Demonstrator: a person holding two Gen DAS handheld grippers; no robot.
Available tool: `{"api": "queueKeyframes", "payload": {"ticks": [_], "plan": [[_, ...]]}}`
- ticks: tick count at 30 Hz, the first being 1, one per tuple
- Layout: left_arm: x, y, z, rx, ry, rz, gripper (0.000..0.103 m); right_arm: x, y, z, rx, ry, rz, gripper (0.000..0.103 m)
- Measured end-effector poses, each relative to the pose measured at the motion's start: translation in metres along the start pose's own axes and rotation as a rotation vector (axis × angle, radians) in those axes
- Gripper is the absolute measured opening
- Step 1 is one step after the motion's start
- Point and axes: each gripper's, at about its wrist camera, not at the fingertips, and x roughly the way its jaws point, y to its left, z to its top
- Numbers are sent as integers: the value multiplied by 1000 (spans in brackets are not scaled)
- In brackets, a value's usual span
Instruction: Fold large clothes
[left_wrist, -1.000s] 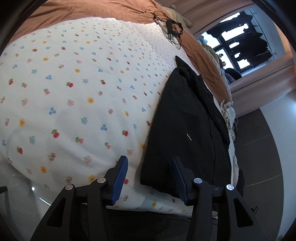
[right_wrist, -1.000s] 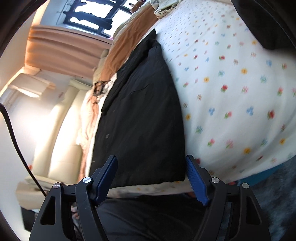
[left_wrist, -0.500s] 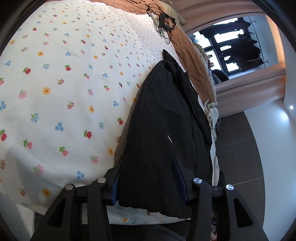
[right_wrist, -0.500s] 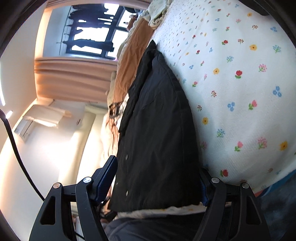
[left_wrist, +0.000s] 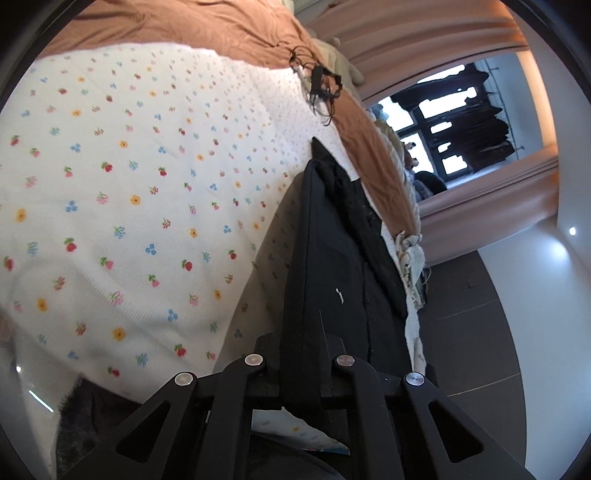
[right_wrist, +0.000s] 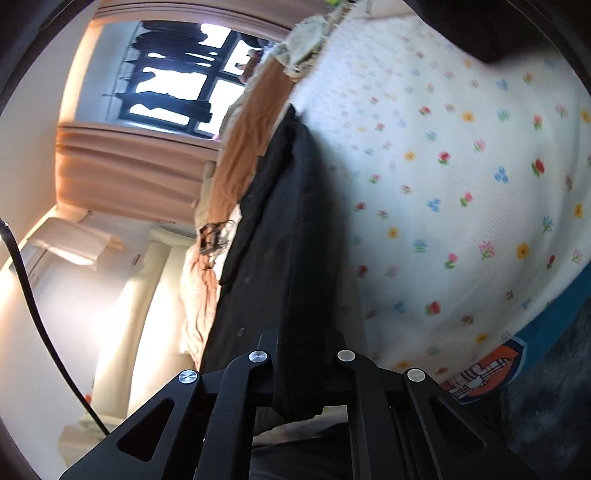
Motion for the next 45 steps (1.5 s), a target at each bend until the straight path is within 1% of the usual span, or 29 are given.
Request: {"api": "queueKeyframes", "payload": {"ticks": [6, 10, 12, 16, 25, 32, 35, 38, 42, 45], "plan": [[-37, -7, -21, -27, -25, -55, 9, -31, 21, -10, -19, 6, 39, 9], [-76, -9, -42, -36, -52, -107, 9, -59, 42, -19, -59, 1, 70, 9], [-89, -15, -46, -38, -70, -127, 9, -73, 49, -24, -78, 2, 84, 9], [-126, -24, -59, -38, -100, -179, 9, -104, 72, -37, -122, 3, 121, 9], [-196, -62, -66, 0, -193, -296, 8, -166, 119, -63, -193, -33, 234, 9], [-253, -84, -74, 13, -266, -375, 8, -203, 151, -72, -226, -61, 325, 9], [-263, -93, -73, 16, -285, -396, 8, -212, 163, -72, -238, -74, 352, 9], [-268, -105, -67, 37, -298, -404, 8, -213, 174, -68, -245, -79, 377, 9], [-261, -123, -50, 60, -295, -399, 8, -203, 183, -52, -232, -94, 387, 9], [-254, -138, -35, 93, -291, -379, 9, -192, 185, -36, -217, -112, 387, 9]]}}
